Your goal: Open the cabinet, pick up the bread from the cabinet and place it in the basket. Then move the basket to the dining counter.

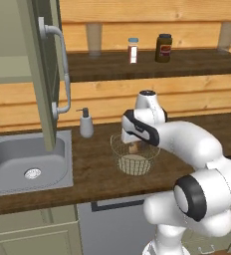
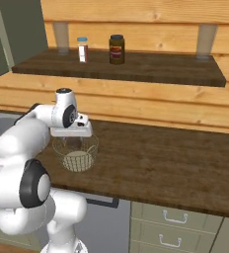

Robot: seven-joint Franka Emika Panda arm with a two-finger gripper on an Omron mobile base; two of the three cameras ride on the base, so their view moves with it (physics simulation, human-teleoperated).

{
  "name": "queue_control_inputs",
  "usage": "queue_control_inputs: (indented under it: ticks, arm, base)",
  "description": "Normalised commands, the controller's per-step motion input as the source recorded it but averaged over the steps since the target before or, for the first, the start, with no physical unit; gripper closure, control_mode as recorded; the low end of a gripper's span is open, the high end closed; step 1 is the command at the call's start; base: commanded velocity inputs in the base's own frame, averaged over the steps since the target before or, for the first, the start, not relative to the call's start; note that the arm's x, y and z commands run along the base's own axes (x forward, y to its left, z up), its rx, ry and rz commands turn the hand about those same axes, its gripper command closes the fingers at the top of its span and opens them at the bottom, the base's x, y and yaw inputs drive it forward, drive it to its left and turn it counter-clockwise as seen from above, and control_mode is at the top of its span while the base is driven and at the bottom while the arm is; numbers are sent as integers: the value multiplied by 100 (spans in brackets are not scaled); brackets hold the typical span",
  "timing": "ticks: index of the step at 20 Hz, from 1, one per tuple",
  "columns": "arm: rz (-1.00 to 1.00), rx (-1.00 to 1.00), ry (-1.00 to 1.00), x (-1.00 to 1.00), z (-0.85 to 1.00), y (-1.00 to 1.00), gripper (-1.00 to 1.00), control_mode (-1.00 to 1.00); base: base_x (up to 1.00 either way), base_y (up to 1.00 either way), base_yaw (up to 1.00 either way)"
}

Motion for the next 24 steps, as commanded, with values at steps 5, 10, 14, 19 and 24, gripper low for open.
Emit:
queue_control_inputs:
  ticks: [5, 10, 14, 19, 24]
  arm:
    - [2, 0, 0, 15, -7, 0, -100, -100]
    - [2, 0, 0, 11, 0, 0, -100, -100]
    - [0, 0, 0, 1, 0, 0, -100, -100]
    - [0, 0, 0, 0, 0, 0, -100, -100]
    - [-3, 0, 0, -5, 5, -10, -100, -100]
  base:
    - [0, 0, 0]
    - [0, 0, 0]
    - [0, 0, 0]
    - [0, 0, 0]
    - [0, 0, 0]
